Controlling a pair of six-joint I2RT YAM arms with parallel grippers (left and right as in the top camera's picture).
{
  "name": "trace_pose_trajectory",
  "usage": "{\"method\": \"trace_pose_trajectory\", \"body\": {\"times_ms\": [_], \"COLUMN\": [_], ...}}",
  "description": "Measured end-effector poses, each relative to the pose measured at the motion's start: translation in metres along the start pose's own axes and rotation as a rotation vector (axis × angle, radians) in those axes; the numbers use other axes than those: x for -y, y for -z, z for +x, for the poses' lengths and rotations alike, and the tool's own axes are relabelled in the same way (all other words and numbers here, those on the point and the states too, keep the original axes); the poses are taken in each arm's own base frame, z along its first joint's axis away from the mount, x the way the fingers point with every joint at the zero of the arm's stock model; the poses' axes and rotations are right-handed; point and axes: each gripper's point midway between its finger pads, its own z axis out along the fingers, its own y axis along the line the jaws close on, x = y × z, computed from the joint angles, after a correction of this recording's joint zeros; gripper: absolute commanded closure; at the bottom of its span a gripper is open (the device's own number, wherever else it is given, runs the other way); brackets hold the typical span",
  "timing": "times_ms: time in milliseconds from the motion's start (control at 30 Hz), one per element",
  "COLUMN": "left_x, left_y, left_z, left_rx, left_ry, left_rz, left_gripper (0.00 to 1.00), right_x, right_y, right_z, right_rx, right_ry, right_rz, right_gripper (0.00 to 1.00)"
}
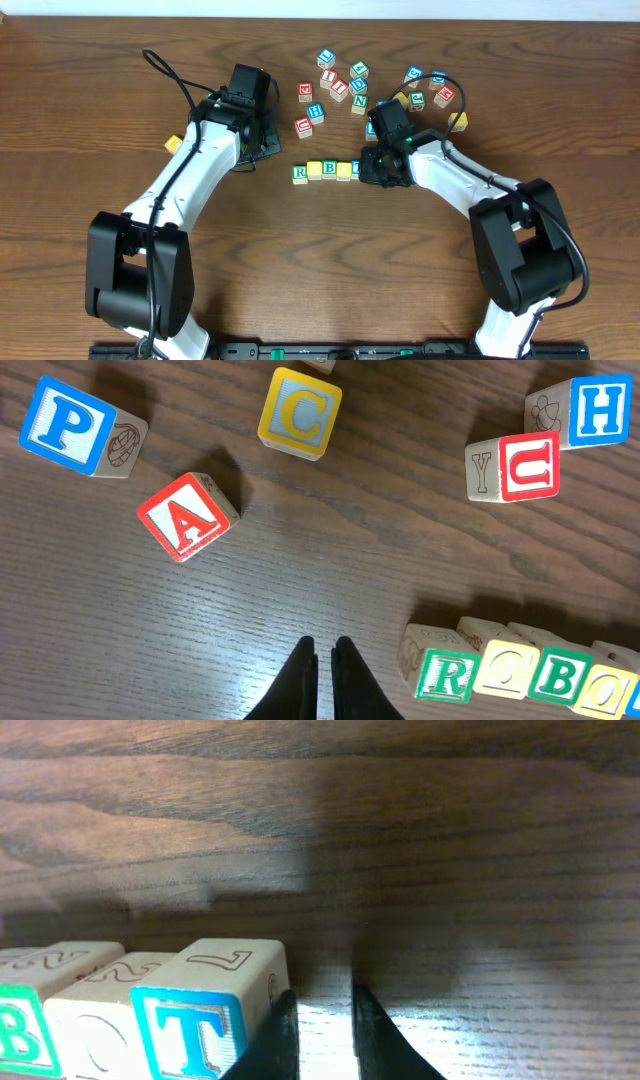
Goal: Spell out ROBOT
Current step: 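Push both row ends inward with both grippers to close gaps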
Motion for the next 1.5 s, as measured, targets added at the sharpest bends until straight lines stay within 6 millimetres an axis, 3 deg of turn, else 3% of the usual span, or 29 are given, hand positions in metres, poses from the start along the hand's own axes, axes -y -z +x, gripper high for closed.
{"method": "trace_pose_trajectory", "body": {"times_ms": [133, 200, 467, 700, 967, 1267, 1367, 1500], "left_x": [-0.003, -0.007, 0.021, 0.018, 0.034, 0.032, 0.03, 0.032], "left_y": [0.0, 0.001, -0.004, -0.015, -0.03, -0.038, -0.052, -0.055], "left_z": [0.007, 0.021, 0.069, 0.075, 0.073, 0.088, 0.096, 0.096], "left_rx": [-0.028, -0.08, -0.158, -0.155, -0.113, -0.153, -0.192, -0.192], "left_ry": [-0.005, -0.014, -0.136, -0.114, -0.108, -0.108, -0.107, -0.107], "left_rz": [-0.015, -0.042, -0.046, -0.045, 0.052, 0.07, 0.058, 0.068], "left_gripper": [0.93, 0.93, 0.93, 0.93, 0.92, 0.93, 0.93, 0.93], "right_x": [0.005, 0.011, 0.014, 0.004, 0.002, 0.002, 0.002, 0.002], "right_y": [0.001, 0.001, -0.001, -0.004, -0.004, -0.004, -0.005, -0.005], "right_z": [-0.001, -0.003, -0.006, -0.009, -0.009, -0.01, -0.01, -0.01], "right_rx": [-0.003, -0.006, -0.002, 0.01, 0.01, 0.01, 0.01, 0.011], "right_ry": [-0.013, -0.031, -0.044, -0.014, -0.01, -0.009, -0.009, -0.009], "right_rz": [0.003, 0.01, 0.013, -0.031, -0.036, -0.037, -0.039, -0.039], "right_gripper": [0.89, 0.99, 0.99, 0.99, 0.99, 0.99, 0.99, 0.99]}}
